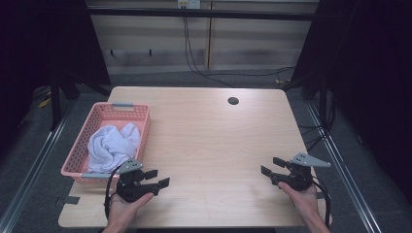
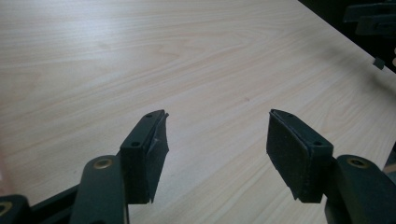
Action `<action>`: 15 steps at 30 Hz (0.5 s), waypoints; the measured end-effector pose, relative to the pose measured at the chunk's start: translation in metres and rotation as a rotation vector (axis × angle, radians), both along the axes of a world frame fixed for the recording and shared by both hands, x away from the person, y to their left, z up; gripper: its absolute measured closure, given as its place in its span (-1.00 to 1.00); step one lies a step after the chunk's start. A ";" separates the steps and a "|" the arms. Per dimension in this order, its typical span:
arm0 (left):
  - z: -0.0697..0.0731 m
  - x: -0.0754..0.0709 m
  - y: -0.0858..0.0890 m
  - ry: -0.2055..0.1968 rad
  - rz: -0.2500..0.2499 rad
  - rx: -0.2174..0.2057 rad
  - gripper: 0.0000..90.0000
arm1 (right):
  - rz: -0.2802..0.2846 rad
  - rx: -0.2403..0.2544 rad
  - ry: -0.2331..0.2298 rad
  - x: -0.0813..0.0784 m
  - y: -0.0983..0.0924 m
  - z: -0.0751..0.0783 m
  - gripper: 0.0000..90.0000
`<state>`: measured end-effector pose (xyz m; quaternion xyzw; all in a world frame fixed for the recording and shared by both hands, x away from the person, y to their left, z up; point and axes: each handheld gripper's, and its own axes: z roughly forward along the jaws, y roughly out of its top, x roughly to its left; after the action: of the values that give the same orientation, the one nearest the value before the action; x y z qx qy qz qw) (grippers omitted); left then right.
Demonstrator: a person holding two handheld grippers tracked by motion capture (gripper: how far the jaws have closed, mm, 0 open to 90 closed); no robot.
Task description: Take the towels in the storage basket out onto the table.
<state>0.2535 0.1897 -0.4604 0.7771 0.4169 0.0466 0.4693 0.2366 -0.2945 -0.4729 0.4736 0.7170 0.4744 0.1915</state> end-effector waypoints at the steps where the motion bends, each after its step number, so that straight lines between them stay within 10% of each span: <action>1: 0.001 0.001 0.000 0.011 0.006 -0.001 -0.15 | 0.016 0.006 0.001 0.000 0.001 0.000 -0.25; 15: 0.016 -0.007 -0.006 -0.001 -0.048 0.014 -0.10 | 0.086 -0.005 0.019 -0.002 0.011 0.000 -0.31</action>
<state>0.2460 0.1840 -0.4448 0.7901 0.3975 0.0385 0.4650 0.2347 -0.2831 -0.4731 0.4462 0.7398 0.4757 0.1651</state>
